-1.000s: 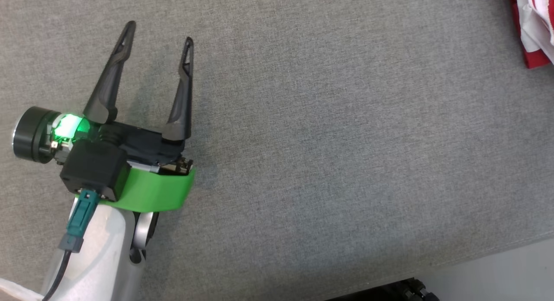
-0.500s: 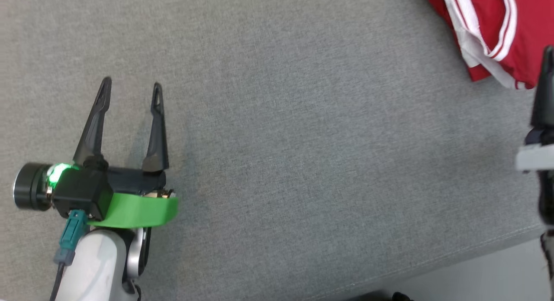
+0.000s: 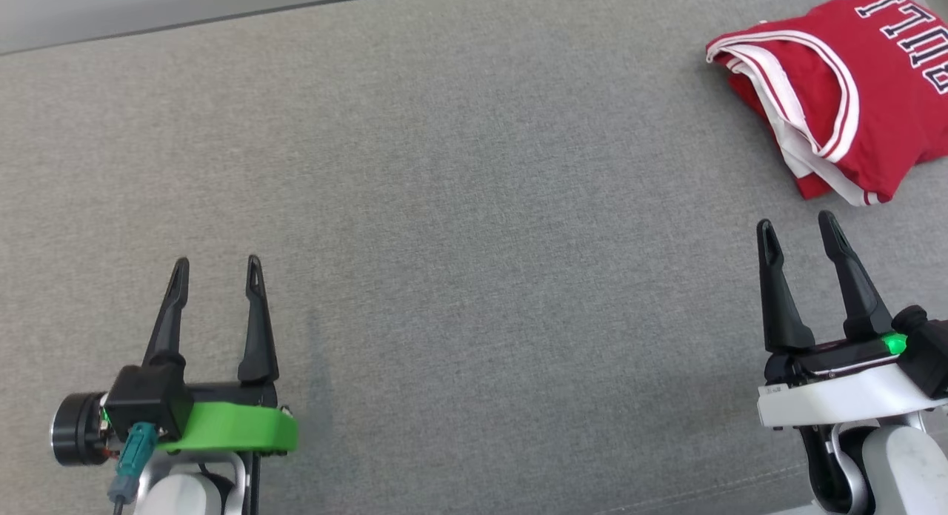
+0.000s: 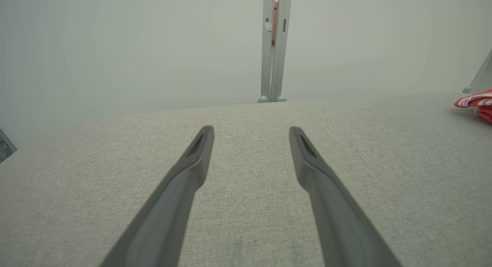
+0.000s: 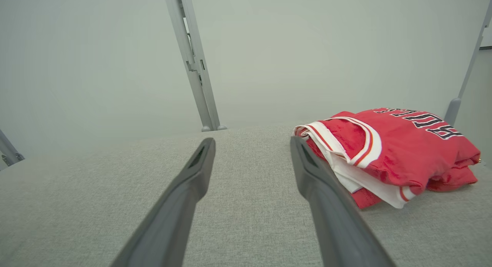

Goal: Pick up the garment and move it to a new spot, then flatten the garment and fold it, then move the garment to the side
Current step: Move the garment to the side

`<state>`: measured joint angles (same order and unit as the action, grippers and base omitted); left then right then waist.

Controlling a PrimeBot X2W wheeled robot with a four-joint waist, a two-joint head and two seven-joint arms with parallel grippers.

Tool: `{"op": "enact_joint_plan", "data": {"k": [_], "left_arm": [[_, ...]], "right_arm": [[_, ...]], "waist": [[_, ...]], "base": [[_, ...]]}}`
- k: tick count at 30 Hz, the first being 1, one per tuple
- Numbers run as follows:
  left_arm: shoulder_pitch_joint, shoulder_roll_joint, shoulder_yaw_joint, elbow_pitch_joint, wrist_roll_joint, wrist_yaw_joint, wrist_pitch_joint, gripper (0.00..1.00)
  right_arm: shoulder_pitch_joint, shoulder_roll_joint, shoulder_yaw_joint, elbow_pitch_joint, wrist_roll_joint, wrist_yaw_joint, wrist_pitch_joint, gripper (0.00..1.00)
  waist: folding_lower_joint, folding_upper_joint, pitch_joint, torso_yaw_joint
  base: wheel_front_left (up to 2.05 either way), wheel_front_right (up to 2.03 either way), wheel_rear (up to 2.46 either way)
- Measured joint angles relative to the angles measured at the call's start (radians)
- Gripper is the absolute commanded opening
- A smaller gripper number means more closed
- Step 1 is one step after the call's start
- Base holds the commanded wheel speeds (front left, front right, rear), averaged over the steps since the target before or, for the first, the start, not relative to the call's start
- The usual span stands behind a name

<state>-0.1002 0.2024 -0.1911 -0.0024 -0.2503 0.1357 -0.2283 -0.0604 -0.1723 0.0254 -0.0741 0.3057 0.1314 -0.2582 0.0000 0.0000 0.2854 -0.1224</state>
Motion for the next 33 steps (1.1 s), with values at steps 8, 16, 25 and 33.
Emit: {"op": "enact_joint_plan", "data": {"k": [8,16,25,33], "left_arm": [[0.085,0.000,0.004,0.047,-0.021,0.003,-0.014,1.00],[0.133,-0.002,-0.007,0.106,-0.031,-0.014,-0.024,1.00],[0.150,-0.010,-0.015,0.139,-0.038,-0.022,-0.029,1.00],[0.145,-0.011,-0.014,0.145,-0.025,-0.025,-0.033,1.00]], "right_arm": [[0.082,0.002,0.006,-0.019,-0.011,0.000,0.029,1.00],[0.163,0.006,0.008,-0.035,-0.017,0.000,0.068,1.00],[0.201,0.004,0.008,-0.060,-0.029,0.000,0.099,1.00],[0.213,0.006,0.006,-0.069,-0.030,0.000,0.107,1.00]], "waist": [[0.0000,0.0000,-0.105,0.057],[0.0000,0.0000,-0.201,0.083],[0.0000,0.0000,-0.267,0.090],[0.0000,0.0000,-0.264,0.090]], "base": [[0.00,0.00,0.00],[0.00,0.00,0.00],[0.00,0.00,0.00],[0.00,0.00,0.00]]}}
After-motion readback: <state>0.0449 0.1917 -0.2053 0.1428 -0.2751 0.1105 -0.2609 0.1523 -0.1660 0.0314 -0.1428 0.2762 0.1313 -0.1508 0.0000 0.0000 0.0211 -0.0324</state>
